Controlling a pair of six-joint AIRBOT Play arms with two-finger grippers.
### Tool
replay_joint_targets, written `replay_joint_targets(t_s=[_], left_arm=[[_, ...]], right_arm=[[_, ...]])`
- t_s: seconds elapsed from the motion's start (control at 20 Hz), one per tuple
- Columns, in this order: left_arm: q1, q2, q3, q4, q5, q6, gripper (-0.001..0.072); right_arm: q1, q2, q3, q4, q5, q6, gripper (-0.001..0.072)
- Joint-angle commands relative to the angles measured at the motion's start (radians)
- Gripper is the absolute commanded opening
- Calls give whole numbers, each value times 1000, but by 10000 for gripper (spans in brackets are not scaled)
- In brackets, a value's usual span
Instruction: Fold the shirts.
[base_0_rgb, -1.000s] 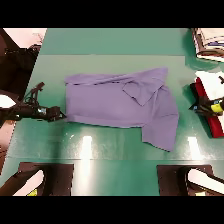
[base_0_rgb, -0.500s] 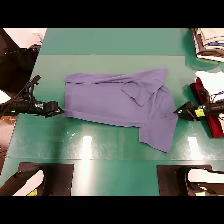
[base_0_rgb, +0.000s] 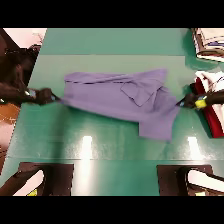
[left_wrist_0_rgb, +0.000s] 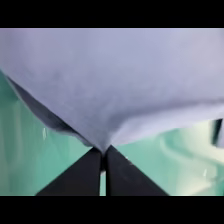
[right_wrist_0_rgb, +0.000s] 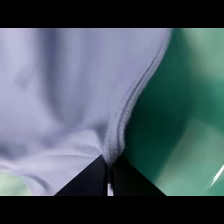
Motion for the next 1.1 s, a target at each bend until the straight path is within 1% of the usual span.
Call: replay_joint_targets(t_s=[0.0,0.25,0.4,0.5,0.6,0.75,0.85,0.95,1.05], left_arm=[[0,1,327,-10,-25,-22,29],[0,1,904,-10,-24,-22,29],[0,2,1147,-11,-7,-26,30],[0,47,1179,-18,48,-60,30],[0,89,1176,-24,75,-76,30],[0,144,1183,-100,108,-77,29],[0,160,1189,-126,122,-73,29],[0,159,1140,-41,103,-76,29],[0,153,992,45,80,-102,29]], right_arm=[[12,173,216,45,-40,40,16],[12,359,619,52,-216,58,16],[11,447,756,48,-295,58,16],[11,484,834,0,-282,61,16],[11,510,902,-86,-246,110,16],[11,504,1007,-234,-140,201,15],[11,462,1079,-263,-56,222,14],[11,401,1104,-255,1,228,14],[26,330,1051,-223,37,243,14]])
